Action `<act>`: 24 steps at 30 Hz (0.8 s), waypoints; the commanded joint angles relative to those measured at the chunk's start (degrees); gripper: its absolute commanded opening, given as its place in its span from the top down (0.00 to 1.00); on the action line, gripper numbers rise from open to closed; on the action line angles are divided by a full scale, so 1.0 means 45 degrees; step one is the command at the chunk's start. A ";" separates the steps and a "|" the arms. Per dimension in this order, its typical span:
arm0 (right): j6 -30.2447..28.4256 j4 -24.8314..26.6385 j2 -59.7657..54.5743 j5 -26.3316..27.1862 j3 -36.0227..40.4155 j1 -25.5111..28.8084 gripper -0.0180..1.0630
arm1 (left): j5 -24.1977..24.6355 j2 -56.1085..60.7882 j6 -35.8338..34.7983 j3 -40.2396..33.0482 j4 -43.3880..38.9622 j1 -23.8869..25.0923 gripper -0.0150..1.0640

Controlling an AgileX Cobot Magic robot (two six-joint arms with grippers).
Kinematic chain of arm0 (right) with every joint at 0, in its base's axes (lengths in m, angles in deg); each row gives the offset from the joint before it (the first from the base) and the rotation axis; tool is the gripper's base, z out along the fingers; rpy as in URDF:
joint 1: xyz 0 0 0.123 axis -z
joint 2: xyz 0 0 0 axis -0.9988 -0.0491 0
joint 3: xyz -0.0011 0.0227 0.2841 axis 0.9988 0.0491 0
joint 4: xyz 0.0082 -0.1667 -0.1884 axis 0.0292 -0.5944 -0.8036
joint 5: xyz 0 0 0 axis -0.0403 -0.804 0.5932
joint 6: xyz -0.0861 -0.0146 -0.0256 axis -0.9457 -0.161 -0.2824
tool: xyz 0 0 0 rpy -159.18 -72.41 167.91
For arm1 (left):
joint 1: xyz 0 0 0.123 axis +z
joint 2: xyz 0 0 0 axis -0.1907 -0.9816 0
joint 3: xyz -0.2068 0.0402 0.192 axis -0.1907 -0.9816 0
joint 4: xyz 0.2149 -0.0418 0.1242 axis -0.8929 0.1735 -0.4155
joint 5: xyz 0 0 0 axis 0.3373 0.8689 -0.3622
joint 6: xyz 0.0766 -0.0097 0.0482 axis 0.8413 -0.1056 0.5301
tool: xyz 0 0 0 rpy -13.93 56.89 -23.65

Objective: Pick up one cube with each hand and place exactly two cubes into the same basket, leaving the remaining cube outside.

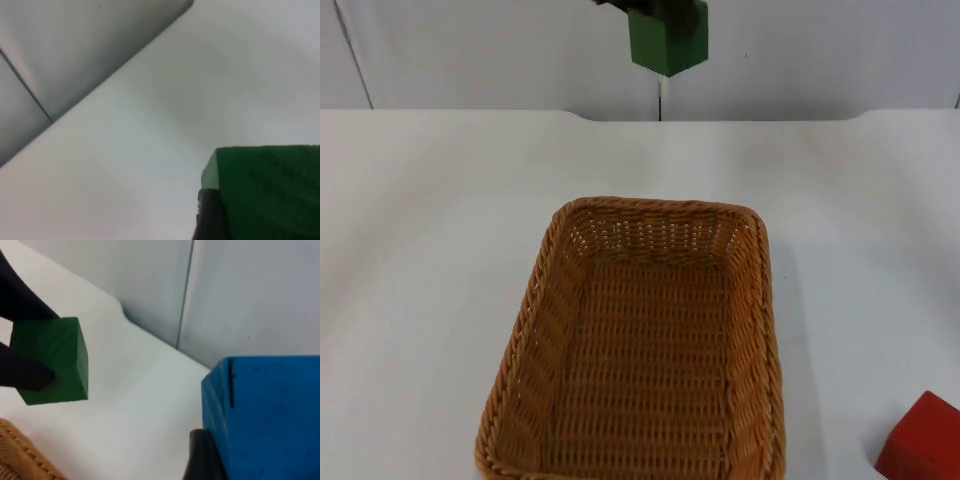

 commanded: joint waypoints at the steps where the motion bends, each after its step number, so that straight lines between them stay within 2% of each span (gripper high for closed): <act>1: 0.0206 -0.0023 0.0189 -0.0312 -0.0040 0.0007 0.99 | 0.0483 0.0379 -0.0305 0.0074 -0.0181 -0.0045 0.99; 5: 0.0238 0.0028 0.0189 -0.0569 -0.0040 0.0007 0.99 | 0.1074 0.0487 -0.0565 0.0074 -0.0517 -0.0045 0.99; 10: 0.0625 0.0005 0.0189 -0.0858 -0.0040 0.0007 0.99 | 0.2357 0.0630 -0.1170 0.0074 -0.1204 -0.0045 0.99; 24: 0.0817 0.0023 0.0189 -0.1978 -0.0040 -0.0022 0.99 | 0.3976 0.1521 -0.1863 0.0051 -0.1280 -0.0045 0.99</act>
